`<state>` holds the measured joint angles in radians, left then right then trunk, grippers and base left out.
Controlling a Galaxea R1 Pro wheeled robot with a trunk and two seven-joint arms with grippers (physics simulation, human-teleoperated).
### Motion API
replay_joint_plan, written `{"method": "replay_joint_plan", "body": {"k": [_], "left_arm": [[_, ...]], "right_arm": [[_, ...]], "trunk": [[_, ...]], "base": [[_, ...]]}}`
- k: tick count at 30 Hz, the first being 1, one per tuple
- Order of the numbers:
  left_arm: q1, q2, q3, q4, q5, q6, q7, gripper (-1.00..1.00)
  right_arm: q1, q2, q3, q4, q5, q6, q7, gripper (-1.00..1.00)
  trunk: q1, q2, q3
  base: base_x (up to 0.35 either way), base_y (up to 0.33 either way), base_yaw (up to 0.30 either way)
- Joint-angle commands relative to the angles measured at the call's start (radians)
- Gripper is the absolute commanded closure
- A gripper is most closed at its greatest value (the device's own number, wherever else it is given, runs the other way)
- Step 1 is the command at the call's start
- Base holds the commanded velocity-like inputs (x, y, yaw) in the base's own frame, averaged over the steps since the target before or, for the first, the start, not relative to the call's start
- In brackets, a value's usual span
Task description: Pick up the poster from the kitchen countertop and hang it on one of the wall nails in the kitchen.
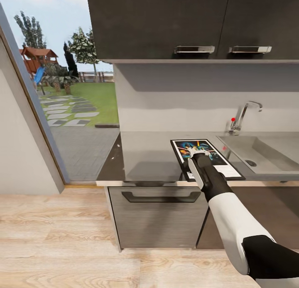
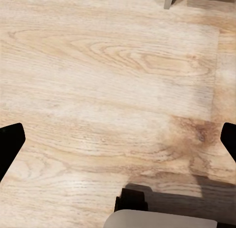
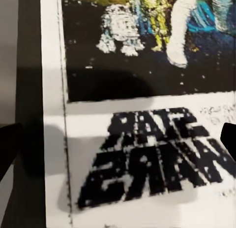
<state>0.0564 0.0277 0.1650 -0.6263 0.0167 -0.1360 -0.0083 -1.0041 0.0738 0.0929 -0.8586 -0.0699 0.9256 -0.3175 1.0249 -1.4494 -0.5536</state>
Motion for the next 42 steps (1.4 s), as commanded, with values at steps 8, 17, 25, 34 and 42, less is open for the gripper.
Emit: {"method": "replay_joint_plan", "body": {"k": [8,17,25,34,42], "left_arm": [[0.000,0.000,0.001,-0.001,0.002,-0.002,-0.001,-1.00],[0.000,0.000,0.001,-0.001,0.002,-0.001,-0.001,-1.00],[0.000,0.000,0.001,-0.001,0.002,-0.001,-0.001,-1.00],[0.000,0.000,0.001,-0.001,0.002,-0.002,-0.001,-1.00],[0.000,0.000,0.001,-0.001,0.002,-0.002,-0.001,-1.00]], "right_arm": [[-0.001,0.000,0.002,0.001,-0.002,0.002,-0.008,-1.00],[-0.001,0.000,0.003,0.001,-0.001,0.002,-0.008,-1.00],[-0.001,0.000,0.004,0.001,-0.001,0.002,-0.008,-1.00],[-0.001,0.000,0.004,0.000,-0.001,0.002,-0.008,-1.00],[-0.001,0.000,0.003,0.002,0.000,0.002,-0.008,-1.00]], "trunk": [[0.000,0.000,-0.001],[0.000,0.000,-0.001],[0.000,0.000,-0.001],[0.000,0.000,-0.001],[0.000,0.000,-0.001]], "base": [[0.000,0.000,0.000],[0.000,0.001,0.000],[0.000,0.136,0.000],[0.000,0.032,0.000],[0.000,0.002,0.000]]}}
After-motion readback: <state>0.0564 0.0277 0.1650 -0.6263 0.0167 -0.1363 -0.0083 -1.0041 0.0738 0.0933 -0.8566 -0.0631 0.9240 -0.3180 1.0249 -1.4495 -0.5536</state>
